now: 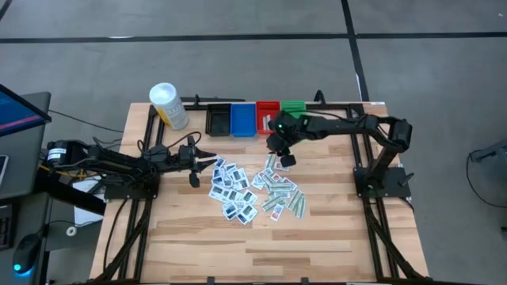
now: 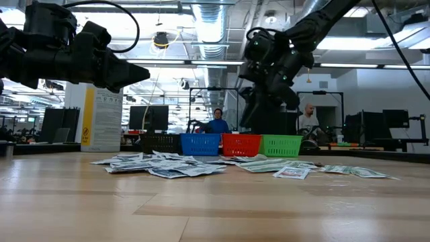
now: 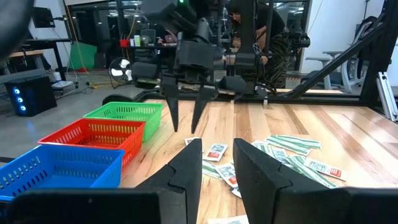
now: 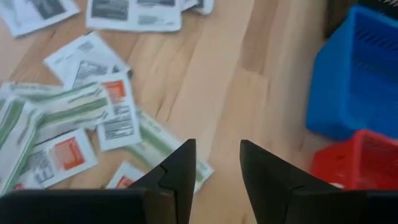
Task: Pick & Place First Aid Supplies
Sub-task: Put the green bandage pack into the red bin
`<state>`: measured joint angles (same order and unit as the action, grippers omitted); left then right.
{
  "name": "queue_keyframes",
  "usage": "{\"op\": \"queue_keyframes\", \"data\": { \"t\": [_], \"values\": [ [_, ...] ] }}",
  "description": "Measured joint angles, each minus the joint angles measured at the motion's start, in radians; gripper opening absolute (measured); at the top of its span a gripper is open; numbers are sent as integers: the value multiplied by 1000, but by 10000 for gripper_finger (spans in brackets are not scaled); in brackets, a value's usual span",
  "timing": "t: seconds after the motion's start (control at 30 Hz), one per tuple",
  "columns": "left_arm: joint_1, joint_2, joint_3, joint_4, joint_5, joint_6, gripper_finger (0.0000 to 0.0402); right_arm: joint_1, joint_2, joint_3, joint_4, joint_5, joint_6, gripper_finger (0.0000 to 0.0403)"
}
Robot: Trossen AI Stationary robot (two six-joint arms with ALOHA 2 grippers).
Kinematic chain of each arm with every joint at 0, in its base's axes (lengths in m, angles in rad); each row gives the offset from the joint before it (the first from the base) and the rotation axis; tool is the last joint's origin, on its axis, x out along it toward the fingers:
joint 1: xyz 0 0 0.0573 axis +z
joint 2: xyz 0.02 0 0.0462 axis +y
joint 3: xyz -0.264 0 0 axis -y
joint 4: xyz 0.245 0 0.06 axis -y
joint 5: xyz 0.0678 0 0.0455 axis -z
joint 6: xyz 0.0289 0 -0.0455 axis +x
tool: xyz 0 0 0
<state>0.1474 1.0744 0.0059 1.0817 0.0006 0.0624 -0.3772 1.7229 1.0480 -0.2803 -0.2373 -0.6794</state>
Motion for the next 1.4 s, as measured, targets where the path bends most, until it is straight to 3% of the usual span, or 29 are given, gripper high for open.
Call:
{"op": "queue_keyframes", "data": {
  "t": [0.37,0.8,1.4],
  "values": [
    [0,0,0,0,0,0,93,10,5,-75,117,3,26,118],
    [-3,0,0,-7,0,0,93,1,189,-68,223,25,30,118],
    [-3,0,0,-7,0,0,93,11,82,-76,201,67,43,118]
  ]
}}
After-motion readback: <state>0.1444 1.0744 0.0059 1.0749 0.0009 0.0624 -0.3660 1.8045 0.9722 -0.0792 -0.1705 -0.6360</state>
